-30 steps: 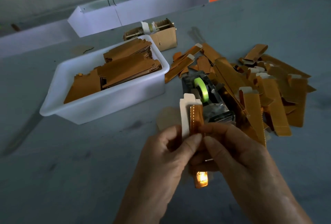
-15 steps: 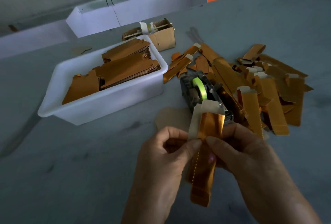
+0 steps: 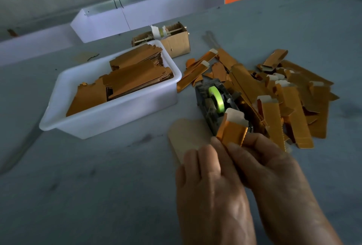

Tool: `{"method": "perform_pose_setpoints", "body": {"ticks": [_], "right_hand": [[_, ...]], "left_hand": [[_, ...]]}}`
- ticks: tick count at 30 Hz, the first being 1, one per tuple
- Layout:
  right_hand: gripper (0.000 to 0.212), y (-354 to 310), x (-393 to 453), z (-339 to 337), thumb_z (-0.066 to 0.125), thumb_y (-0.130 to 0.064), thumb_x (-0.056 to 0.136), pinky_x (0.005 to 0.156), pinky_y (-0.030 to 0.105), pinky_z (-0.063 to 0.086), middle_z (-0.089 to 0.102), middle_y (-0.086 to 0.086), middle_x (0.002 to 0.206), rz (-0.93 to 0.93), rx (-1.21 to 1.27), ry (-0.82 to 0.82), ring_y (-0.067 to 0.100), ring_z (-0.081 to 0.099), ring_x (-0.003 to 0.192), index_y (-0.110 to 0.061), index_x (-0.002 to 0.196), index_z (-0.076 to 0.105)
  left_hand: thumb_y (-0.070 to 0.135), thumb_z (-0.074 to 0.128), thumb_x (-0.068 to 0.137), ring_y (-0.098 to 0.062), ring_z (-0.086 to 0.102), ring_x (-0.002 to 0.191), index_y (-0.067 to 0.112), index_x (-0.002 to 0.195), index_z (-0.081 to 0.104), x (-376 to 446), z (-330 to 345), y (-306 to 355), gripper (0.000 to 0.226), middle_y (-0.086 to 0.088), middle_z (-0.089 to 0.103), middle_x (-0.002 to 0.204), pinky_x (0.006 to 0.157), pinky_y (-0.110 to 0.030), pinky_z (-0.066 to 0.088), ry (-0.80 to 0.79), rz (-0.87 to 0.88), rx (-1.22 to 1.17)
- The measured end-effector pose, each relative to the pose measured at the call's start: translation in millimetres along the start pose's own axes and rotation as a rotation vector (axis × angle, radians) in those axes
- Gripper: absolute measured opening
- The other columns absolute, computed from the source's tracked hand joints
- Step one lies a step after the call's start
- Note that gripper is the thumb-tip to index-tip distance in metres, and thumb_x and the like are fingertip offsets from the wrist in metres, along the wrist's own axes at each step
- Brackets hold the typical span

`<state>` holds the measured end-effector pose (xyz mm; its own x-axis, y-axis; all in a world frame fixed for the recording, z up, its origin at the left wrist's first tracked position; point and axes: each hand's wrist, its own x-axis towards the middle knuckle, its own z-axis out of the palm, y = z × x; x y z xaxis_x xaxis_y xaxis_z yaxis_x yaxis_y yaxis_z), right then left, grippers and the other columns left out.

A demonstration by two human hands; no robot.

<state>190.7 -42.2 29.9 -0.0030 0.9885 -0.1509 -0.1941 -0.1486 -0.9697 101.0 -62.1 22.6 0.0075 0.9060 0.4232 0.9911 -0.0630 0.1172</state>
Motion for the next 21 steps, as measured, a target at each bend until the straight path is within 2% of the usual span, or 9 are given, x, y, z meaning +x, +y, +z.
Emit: {"method": "perform_pose_setpoints", "body": {"ticks": [3, 6, 7, 9, 10, 13, 17, 19, 21], "right_hand": [[0.031, 0, -1, 1, 0.063, -0.038, 0.064, 0.05, 0.014, 0.05, 0.069, 0.004, 0.064, 0.028, 0.034, 0.007, 0.011, 0.067, 0.059, -0.011, 0.079, 0.067], [0.036, 7, 2, 0, 0.063, -0.042, 0.058, 0.061, 0.032, 0.056, 0.067, 0.009, 0.069, 0.037, -0.039, 0.042, 0.025, 0.068, 0.071, -0.012, 0.077, 0.067], [0.036, 9, 3, -1, 0.062, -0.042, 0.057, 0.068, 0.04, 0.057, 0.066, 0.012, 0.07, 0.041, -0.055, 0.051, 0.031, 0.065, 0.074, -0.011, 0.076, 0.066], [0.037, 10, 3, -1, 0.061, -0.044, 0.057, 0.079, 0.049, 0.055, 0.063, 0.016, 0.074, 0.045, -0.052, 0.049, 0.037, 0.062, 0.08, -0.012, 0.076, 0.066], [0.036, 10, 3, -1, 0.061, -0.044, 0.058, 0.081, 0.048, 0.054, 0.063, 0.015, 0.074, 0.037, -0.035, 0.046, 0.036, 0.062, 0.081, -0.014, 0.077, 0.066], [0.031, 8, 2, -1, 0.061, -0.043, 0.058, 0.071, 0.037, 0.056, 0.063, 0.005, 0.069, 0.027, 0.041, 0.036, 0.023, 0.062, 0.072, -0.018, 0.076, 0.067], [0.039, 9, 3, -1, 0.06, -0.05, 0.05, 0.074, 0.033, 0.05, 0.063, 0.002, 0.08, 0.023, -0.061, 0.024, 0.018, 0.062, 0.081, -0.021, 0.074, 0.069], [0.043, 5, 5, -6, 0.056, -0.054, 0.054, 0.071, 0.025, 0.048, 0.064, -0.001, 0.08, 0.0, -0.137, 0.041, 0.012, 0.062, 0.081, -0.02, 0.075, 0.069], [0.043, -4, 11, -15, 0.051, -0.056, 0.06, 0.056, 0.013, 0.046, 0.064, -0.007, 0.078, -0.081, -0.241, 0.113, 0.003, 0.061, 0.074, -0.022, 0.08, 0.068]], "left_hand": [[0.022, 0.045, 0.071, -0.014, 0.038, 0.07, 0.013, 0.087, 0.074, -1, 0, 4, 0.034, -0.001, 0.055, 0.067, 0.039, -0.022, 0.042, -0.078, -0.017, -0.146], [0.014, 0.078, 0.055, -0.015, 0.052, 0.067, 0.019, 0.087, 0.077, -6, -2, 1, 0.033, 0.001, 0.053, 0.069, 0.037, -0.021, 0.035, -0.057, 0.013, -0.099], [0.009, 0.086, 0.046, -0.015, 0.056, 0.068, 0.021, 0.088, 0.076, -8, -1, -1, 0.044, 0.001, 0.055, 0.071, 0.039, -0.02, 0.037, -0.085, 0.004, -0.2], [0.005, 0.088, 0.054, -0.01, 0.062, 0.072, 0.029, 0.084, 0.073, -6, -2, -10, 0.041, 0.005, 0.06, 0.078, 0.053, -0.014, 0.046, -0.062, -0.114, -0.503], [0.009, 0.086, 0.063, -0.005, 0.063, 0.072, 0.032, 0.079, 0.07, -3, -4, -16, 0.032, 0.007, 0.063, 0.078, 0.059, -0.016, 0.049, -0.051, -0.269, -0.706], [0.025, 0.082, 0.059, -0.01, 0.066, 0.057, 0.024, 0.075, 0.072, 4, -5, -32, 0.019, -0.001, 0.07, 0.067, 0.048, -0.022, 0.05, -0.423, -0.679, -1.327], [0.032, 0.083, 0.063, -0.01, 0.059, 0.046, 0.021, 0.072, 0.076, 9, -7, -42, 0.016, -0.004, 0.067, 0.058, 0.043, -0.017, 0.043, -0.553, -0.637, -1.325], [0.028, 0.083, 0.063, -0.011, 0.047, 0.039, 0.017, 0.069, 0.074, 9, -5, -40, 0.015, -0.005, 0.059, 0.051, 0.038, -0.017, 0.036, -0.483, -0.618, -1.336], [0.016, 0.082, 0.061, -0.009, 0.04, 0.034, 0.009, 0.062, 0.07, 12, -3, -38, 0.014, -0.005, 0.053, 0.045, 0.033, -0.014, 0.029, -0.348, -0.69, -1.398]]}}
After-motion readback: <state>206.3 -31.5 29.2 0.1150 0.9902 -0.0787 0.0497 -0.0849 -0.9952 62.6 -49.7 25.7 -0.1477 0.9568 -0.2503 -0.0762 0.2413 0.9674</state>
